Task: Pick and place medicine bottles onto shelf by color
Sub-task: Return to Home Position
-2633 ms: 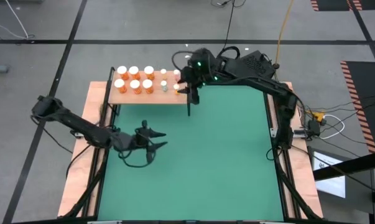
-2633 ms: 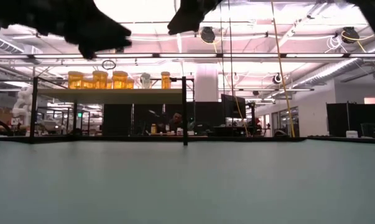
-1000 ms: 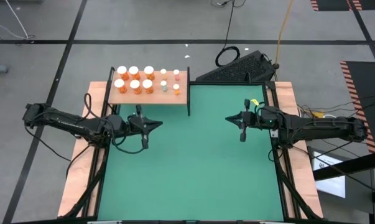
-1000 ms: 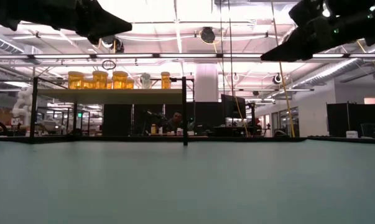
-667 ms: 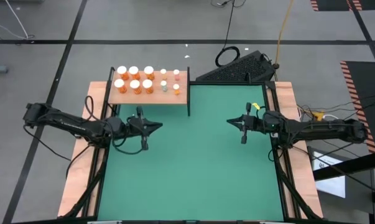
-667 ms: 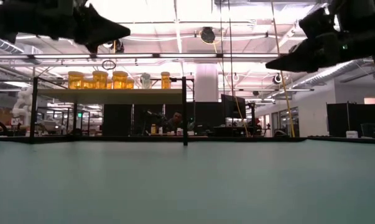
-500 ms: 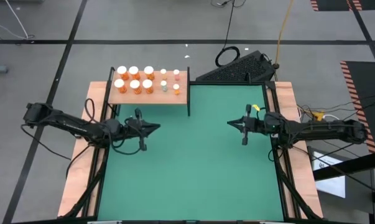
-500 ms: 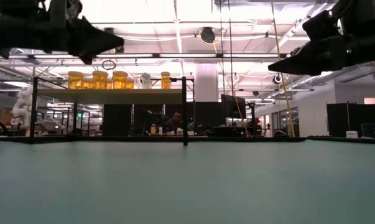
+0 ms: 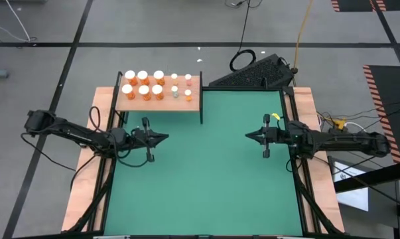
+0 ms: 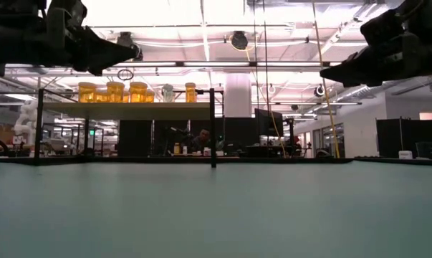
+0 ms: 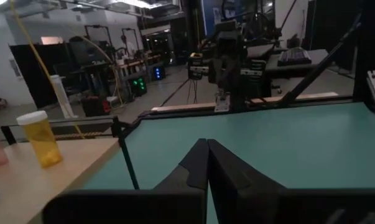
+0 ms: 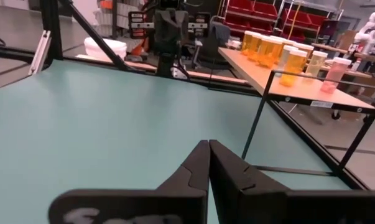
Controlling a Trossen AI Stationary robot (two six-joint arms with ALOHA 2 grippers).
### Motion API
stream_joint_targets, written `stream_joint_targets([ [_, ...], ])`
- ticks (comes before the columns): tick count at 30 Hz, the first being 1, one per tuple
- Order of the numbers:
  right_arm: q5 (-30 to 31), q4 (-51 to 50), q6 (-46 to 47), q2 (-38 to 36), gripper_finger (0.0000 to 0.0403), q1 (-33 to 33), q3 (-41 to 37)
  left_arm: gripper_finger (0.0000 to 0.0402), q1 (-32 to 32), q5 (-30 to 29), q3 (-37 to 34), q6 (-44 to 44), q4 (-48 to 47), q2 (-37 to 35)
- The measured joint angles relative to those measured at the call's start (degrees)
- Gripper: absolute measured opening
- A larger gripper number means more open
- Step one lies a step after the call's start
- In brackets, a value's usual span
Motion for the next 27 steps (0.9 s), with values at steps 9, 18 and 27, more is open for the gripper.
stream_joint_targets([
  [9,-0.18,-5.72,-1.35,-2.76,0.0000,0.04,-0.07,0.0019,1.77,0.04,0.00,-0.24,-5.95,-2.67],
  [18,-1.60,2.49,-2.77,-2.59,0.0000,1.14,-5.06,0.0009,2.37,0.09,0.00,-1.50,-8.50,-2.67],
  [27,-0.35,2.78,-5.02,-4.54,0.0000,2.79,-5.57,0.0004,2.37,0.09,0.00,-2.60,-9.58,-2.72],
])
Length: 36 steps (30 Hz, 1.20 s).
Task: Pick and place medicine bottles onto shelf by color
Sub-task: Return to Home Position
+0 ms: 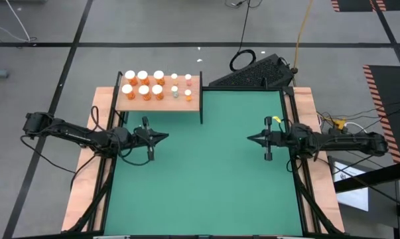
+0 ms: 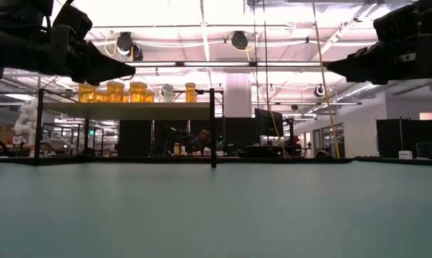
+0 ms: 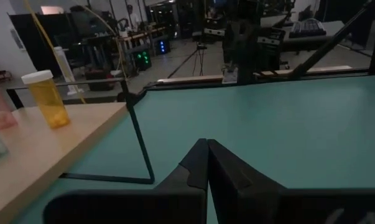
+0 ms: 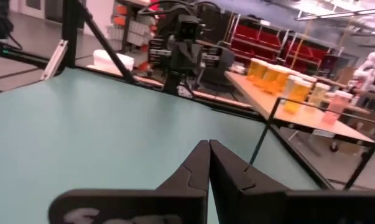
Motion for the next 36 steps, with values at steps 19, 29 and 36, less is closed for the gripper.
stream_joint_targets([
  [19,8.64,-16.79,0.80,-21.88,0.0000,4.27,-0.14,0.0015,0.00,-0.12,-0.01,-0.44,-2.32,-0.39],
  [29,10.99,-17.67,6.26,-21.58,0.0000,12.43,0.00,0.0016,0.00,-0.69,-0.04,-0.27,-2.25,-1.61],
  [36,7.69,-17.68,6.19,-21.84,0.0000,17.91,0.10,0.0017,0.00,-0.70,-0.04,0.00,-2.63,-3.56],
])
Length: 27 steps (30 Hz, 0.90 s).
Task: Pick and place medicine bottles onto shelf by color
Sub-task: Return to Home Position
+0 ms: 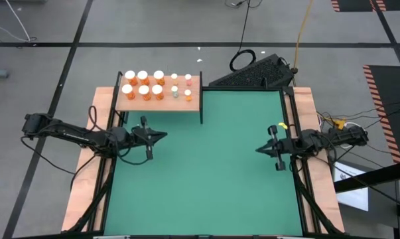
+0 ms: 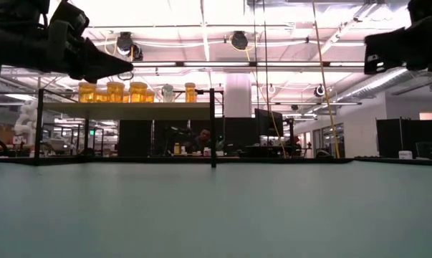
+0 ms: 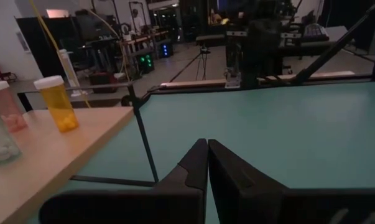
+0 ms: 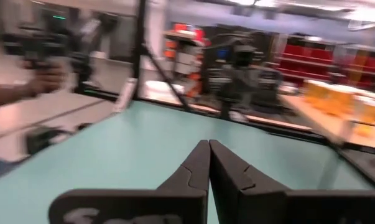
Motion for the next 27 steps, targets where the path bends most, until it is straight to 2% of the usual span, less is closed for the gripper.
stream_joint_targets([
  [4,-6.04,-0.15,0.70,0.02,0.0000,0.77,0.84,0.0017,0.00,0.00,0.00,0.03,-0.33,-0.94],
  [11,-5.73,-2.45,-1.48,0.04,0.0000,0.05,1.19,0.0017,0.00,0.00,0.00,0.37,-0.29,-1.34],
  [27,-5.87,-3.37,-4.02,0.02,0.0000,-6.45,1.19,0.0017,-0.45,0.07,0.00,-1.43,-0.79,-1.32],
])
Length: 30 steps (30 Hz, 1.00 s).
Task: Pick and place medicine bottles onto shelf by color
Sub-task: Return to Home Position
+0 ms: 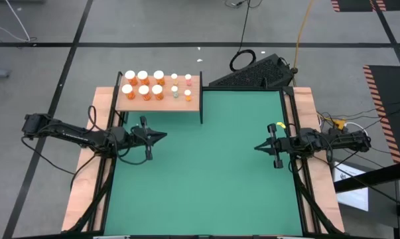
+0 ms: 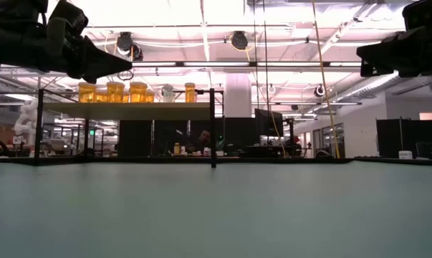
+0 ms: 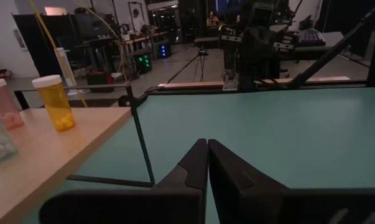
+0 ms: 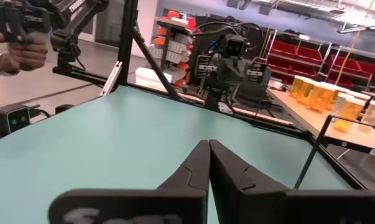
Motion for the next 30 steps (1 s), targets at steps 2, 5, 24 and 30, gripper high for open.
stream_joint_targets([
  [2,0.01,0.00,0.00,0.00,0.0000,-0.11,0.00,0.0017,-0.07,-0.04,0.00,0.36,-0.13,0.00],
  [5,0.03,0.00,0.31,0.00,0.0000,-0.11,0.00,0.0017,0.20,-1.66,0.00,0.10,-0.51,-0.46],
  [24,0.08,0.74,0.87,0.04,0.0000,-0.11,0.02,0.0004,4.54,6.88,-5.38,3.58,-3.86,-16.89],
  [30,0.08,0.76,0.87,0.04,0.0000,-0.11,0.02,0.0005,4.54,5.48,-5.38,3.60,-11.18,-23.25],
])
